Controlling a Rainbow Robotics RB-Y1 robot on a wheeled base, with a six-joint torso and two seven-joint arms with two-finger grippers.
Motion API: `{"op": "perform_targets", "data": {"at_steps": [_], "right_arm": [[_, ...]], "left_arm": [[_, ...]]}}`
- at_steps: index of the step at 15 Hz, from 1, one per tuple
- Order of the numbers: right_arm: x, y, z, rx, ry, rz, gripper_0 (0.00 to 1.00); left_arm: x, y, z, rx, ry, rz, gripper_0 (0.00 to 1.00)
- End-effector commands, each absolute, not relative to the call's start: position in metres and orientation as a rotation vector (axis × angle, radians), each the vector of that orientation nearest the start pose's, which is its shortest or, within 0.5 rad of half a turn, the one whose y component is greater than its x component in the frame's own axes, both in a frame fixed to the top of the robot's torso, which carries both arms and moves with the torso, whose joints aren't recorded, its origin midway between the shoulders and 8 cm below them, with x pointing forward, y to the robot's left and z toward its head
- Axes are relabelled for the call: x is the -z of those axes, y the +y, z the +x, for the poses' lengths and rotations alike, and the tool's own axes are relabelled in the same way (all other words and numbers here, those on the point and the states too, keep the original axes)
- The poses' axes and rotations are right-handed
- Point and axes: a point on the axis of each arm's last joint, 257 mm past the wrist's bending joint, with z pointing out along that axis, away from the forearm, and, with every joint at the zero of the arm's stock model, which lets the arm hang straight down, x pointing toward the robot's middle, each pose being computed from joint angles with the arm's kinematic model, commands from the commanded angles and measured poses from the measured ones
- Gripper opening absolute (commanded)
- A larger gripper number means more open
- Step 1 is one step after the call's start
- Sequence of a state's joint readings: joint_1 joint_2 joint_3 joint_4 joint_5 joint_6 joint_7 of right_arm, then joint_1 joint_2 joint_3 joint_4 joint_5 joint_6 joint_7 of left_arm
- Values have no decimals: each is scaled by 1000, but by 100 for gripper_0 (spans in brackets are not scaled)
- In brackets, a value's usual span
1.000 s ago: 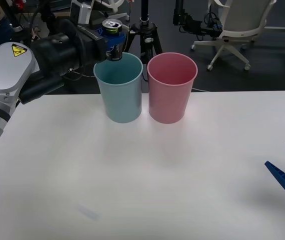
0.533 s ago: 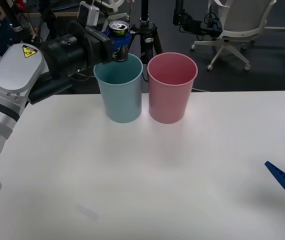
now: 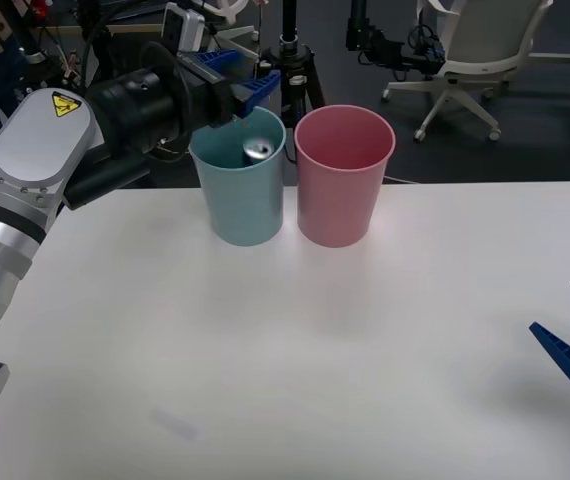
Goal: Grasp the object on the table and drop it into the matching bin: aluminum can to the light blue bin, PET bottle to the pink bin.
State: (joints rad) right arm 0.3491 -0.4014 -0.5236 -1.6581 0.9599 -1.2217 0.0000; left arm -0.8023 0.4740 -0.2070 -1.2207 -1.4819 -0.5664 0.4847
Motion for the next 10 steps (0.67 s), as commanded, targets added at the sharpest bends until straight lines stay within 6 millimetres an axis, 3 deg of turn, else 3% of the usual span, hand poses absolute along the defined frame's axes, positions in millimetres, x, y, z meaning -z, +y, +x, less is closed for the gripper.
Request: {"op": "perform_targets", "data": {"at_steps": [1,6,10], "right_arm": [[169,-330,342,-567,1441,-465,100],[169,-330,342,-567,1441,-465,100],[169,-330,342,-567,1441,-465,100]], "left_arm": [[2,65,645,511,1406,697,100],[0,64,641,542,1403,690,100],[-2,82,634,572,1405,703,100]]}}
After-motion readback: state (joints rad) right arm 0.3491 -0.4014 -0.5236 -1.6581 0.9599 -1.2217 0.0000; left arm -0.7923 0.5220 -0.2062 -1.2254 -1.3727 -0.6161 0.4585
